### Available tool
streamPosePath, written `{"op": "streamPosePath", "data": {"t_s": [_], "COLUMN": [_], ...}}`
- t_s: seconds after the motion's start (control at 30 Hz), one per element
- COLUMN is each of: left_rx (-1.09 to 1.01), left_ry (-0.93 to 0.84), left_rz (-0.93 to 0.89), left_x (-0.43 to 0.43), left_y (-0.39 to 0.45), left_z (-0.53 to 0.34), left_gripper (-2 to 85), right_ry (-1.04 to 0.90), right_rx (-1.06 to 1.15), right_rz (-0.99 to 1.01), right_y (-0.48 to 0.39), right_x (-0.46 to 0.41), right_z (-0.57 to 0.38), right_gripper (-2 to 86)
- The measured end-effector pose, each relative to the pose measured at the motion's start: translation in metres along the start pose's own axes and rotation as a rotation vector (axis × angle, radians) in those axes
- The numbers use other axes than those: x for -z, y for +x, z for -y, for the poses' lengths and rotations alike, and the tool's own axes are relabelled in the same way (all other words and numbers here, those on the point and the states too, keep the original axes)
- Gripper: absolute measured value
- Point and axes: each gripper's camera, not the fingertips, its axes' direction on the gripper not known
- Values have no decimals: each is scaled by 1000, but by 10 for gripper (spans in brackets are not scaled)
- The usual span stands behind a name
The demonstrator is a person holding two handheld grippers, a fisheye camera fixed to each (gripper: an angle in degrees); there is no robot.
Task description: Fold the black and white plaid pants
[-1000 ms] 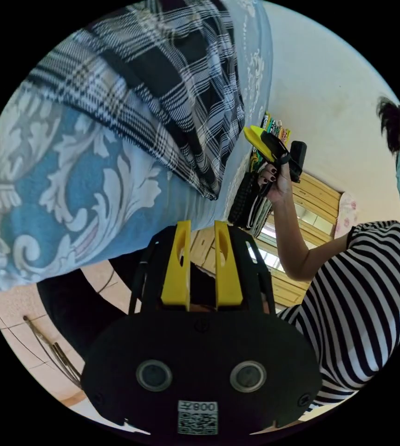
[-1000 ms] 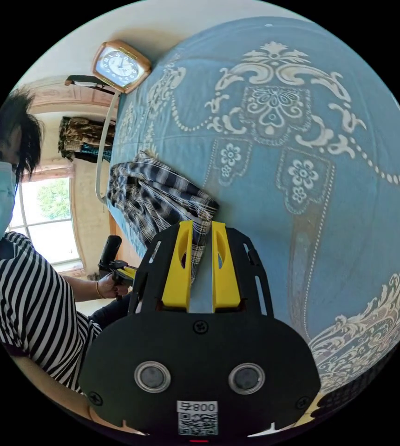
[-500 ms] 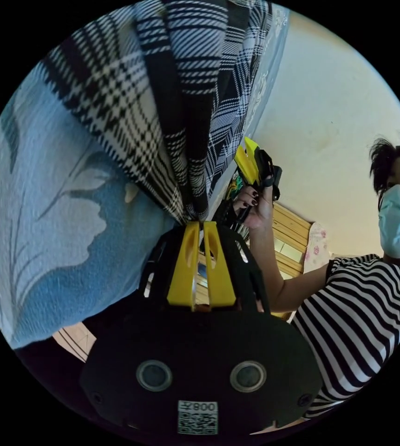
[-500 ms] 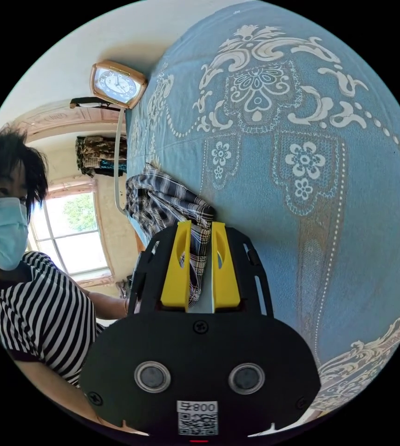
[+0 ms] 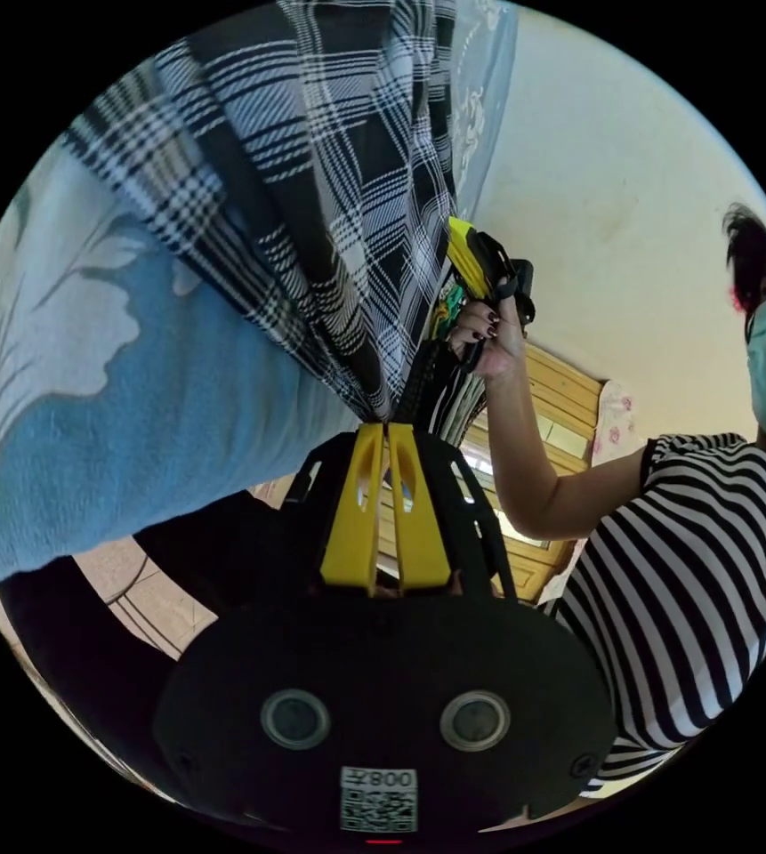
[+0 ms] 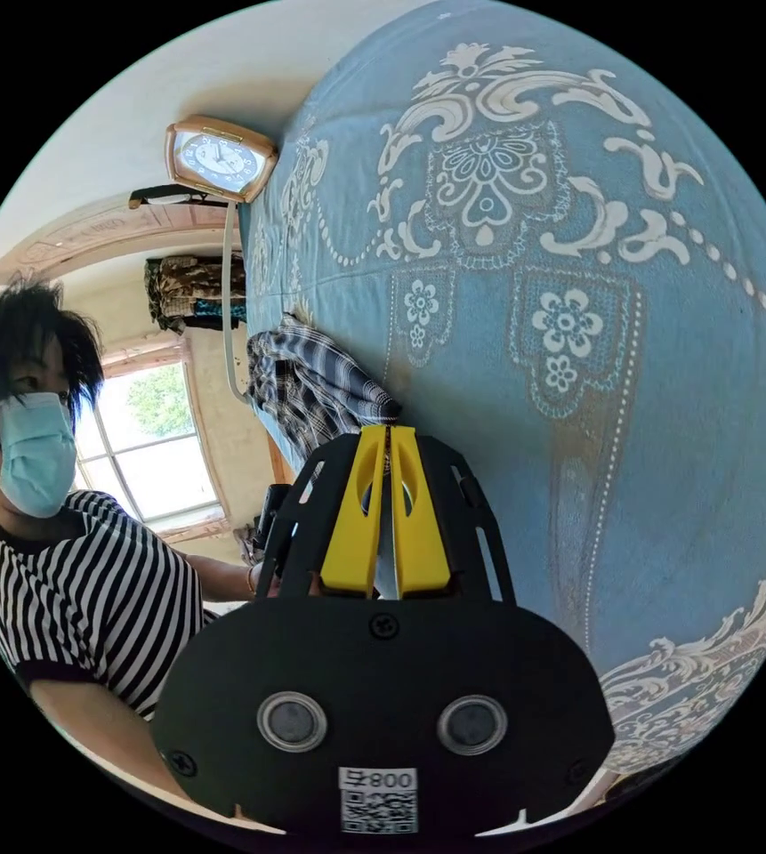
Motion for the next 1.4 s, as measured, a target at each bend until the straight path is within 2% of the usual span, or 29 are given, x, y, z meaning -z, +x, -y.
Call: {"op": "streamPosePath", "data": {"t_s": [0.23,0.53,0.73,0.97,1.4], "left_rx": [-61,-270,-377,-394,-318], "left_ry": [-13,171,430,715,882], "left_rz": [-4,-124,-218,-123,-58], "left_x": [3,90,193,296,371], "left_y": [8,47,47,22,-14], "left_z": [-18,-59,-94,-127,-144], "left_gripper": [9,9,9,8,8], "right_ry": [37,46,-11,-141,-275], "right_rx": [-60,191,410,505,510], "right_rz": [42,225,368,365,224], "right_y": [15,-56,-115,-160,-175], "right_x": [6,-10,-79,-198,-346], "right_z": [-12,20,80,150,219], "right_gripper": [4,4,4,3,5]}}
